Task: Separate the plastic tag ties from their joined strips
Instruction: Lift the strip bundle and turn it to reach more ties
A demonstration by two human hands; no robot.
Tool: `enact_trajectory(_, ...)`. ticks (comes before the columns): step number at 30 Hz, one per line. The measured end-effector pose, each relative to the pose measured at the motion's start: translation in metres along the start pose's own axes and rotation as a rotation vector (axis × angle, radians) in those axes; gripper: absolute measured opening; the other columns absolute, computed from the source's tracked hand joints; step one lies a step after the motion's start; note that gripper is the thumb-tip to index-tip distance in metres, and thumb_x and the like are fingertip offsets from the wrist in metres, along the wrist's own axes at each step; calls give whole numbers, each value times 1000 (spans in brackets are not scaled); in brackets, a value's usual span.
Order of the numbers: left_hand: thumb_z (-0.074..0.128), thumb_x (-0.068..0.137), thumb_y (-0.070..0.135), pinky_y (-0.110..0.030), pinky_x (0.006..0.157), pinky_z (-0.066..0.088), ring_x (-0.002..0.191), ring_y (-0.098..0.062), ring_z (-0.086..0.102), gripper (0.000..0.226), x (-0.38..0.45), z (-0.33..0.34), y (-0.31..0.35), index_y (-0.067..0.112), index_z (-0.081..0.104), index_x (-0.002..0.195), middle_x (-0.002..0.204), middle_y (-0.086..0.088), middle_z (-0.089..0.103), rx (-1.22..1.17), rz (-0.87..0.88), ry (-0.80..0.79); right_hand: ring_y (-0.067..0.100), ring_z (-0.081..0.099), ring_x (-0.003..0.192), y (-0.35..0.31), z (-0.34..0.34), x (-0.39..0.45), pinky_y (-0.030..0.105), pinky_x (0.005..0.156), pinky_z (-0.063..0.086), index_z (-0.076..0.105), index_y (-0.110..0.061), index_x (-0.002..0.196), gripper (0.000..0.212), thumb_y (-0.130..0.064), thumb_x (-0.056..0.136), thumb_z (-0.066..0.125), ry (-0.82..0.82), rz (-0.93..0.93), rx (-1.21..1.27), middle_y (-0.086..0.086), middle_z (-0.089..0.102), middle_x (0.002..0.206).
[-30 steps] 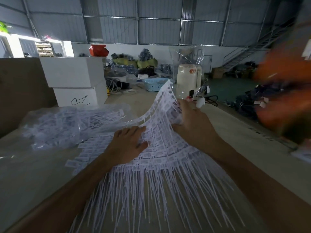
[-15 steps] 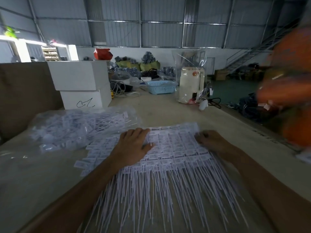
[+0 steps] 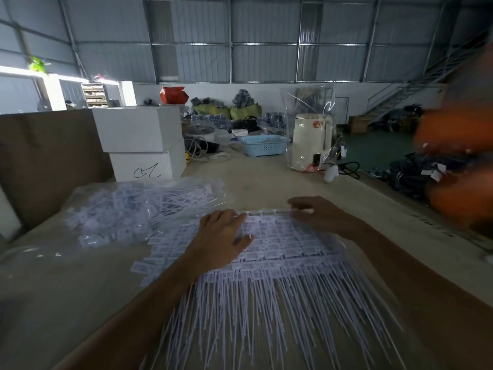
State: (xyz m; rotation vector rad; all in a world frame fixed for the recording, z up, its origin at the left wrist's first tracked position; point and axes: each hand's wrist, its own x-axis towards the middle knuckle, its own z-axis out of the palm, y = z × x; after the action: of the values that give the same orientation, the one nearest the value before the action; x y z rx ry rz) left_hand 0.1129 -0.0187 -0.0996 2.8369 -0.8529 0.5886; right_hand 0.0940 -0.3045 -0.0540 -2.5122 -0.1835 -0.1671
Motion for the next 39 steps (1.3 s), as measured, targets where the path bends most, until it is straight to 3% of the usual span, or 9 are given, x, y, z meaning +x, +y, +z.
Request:
enact_trajectory(3, 41, 91, 68, -44, 109, 27, 133, -28, 40, 70, -2, -2, 0, 24, 45, 146, 141, -5, 46, 44, 47, 100, 17, 57, 114, -11, 10, 2, 19, 89, 39, 60, -13, 135, 47, -34, 94, 68, -95, -143, -284, 7, 60, 129)
enact_trajectory(9, 28, 92, 68, -43, 105, 24, 129, -27, 37, 74, 0, -31, -6, 21, 46, 147, 137, -5, 46, -46, 142, 126, 25, 61, 100, -31, -17, -4, 35, 87, 48, 71, -9, 113, 23, -13, 91, 70, 151, -302, -232, 9, 68, 110)
enact_trajectory(15, 62, 95, 23, -42, 91, 37, 106, -25, 40, 43, 10, -87, -4, 12, 58, 136, 111, -10, 51, -185, 123, 361, 12, 60, 89, -71, -50, -16, 25, 83, 50, 69, -12, 118, 29, -20, 90, 72, 256, -359, -155, 3, 67, 106)
enact_trajectory(19, 65, 94, 16, -31, 83, 30, 98, -23, 40, 30, 8, -132, 3, 10, 68, 122, 95, -1, 48, -245, 121, 473, 11, 64, 83, -98, -71, -33, 20, 74, 54, 70, -16, 112, 23, -20, 90, 71, 258, -419, -136, 3, 69, 102)
enact_trajectory(26, 66, 92, 21, -17, 74, 32, 83, -4, 48, 19, -9, -193, 10, 27, 72, 109, 87, 5, 59, -422, 164, 373, 3, 64, 66, -112, -95, -69, 16, 63, 52, 72, -18, 112, 23, -23, 89, 71, 158, -462, 57, -11, 72, 87)
enact_trajectory(28, 68, 90, 21, -20, 72, 34, 78, 5, 48, 17, -20, -194, 4, 27, 73, 104, 83, 12, 58, -429, 155, 312, 5, 67, 72, -104, -92, -75, 16, 66, 53, 71, -23, 112, 27, -34, 88, 68, 34, -416, 121, -10, 73, 89)
enact_trajectory(32, 71, 87, 17, -27, 71, 37, 77, -10, 55, 11, -41, -165, -10, 21, 78, 96, 84, 4, 63, -404, 76, 199, 0, 63, 103, -80, -62, -73, 20, 85, 54, 67, -31, 118, 29, -37, 90, 67, -237, -308, 58, -17, 67, 115)
enact_trajectory(34, 72, 87, 14, -28, 71, 41, 75, -10, 58, 11, -49, -147, -16, 20, 79, 93, 84, 3, 64, -437, 56, 173, 3, 62, 106, -70, -42, -69, 26, 89, 54, 68, -27, 118, 26, -32, 92, 67, -241, -310, -14, -13, 65, 119)
enact_trajectory(39, 72, 87, 9, -27, 69, 43, 74, -4, 59, 12, -67, -94, -34, 18, 79, 92, 81, 10, 64, -489, -45, 213, 0, 65, 67, -40, 10, -75, 13, 62, 48, 72, -21, 110, 16, -25, 95, 66, -129, -249, 259, -3, 73, 85)
